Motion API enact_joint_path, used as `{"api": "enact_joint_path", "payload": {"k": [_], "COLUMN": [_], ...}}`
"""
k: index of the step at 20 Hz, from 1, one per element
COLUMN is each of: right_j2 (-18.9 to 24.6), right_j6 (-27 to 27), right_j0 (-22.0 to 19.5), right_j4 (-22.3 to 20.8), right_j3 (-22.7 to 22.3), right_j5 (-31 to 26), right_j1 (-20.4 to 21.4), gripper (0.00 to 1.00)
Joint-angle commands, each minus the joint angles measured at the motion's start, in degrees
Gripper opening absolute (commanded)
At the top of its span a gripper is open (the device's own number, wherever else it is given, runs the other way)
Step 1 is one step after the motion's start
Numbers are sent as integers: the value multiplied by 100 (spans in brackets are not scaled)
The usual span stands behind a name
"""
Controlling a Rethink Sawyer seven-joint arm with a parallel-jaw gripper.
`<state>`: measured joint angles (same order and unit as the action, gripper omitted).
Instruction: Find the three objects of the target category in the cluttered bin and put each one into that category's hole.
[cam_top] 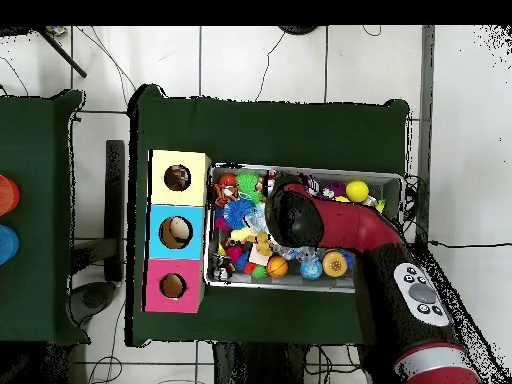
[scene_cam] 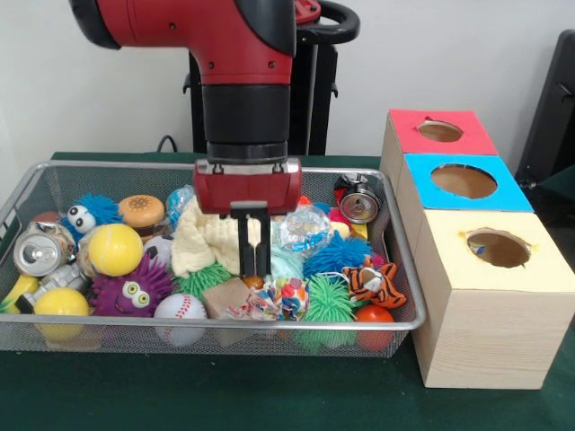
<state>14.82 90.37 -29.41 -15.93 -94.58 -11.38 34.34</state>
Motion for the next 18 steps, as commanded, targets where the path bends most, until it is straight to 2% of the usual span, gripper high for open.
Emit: {"api": "enact_joint_path", "payload": {"k": [1, 2, 5, 7, 12, 18], "right_j2": [107, 107, 309, 348, 953, 701], "right_j6": [596, 604, 410, 571, 440, 473], "right_j0": [84, 85, -15, -71, -450, -379], "right_j4": [270, 262, -25, -66, -320, -492], "right_j3": [-503, -495, -295, -284, -285, -131], "right_j5": [-1059, -1032, -473, -2, 796, 1150], "right_j1": [262, 253, 85, -49, -229, -350], "gripper": [0, 0, 0, 0, 0, 0]}}
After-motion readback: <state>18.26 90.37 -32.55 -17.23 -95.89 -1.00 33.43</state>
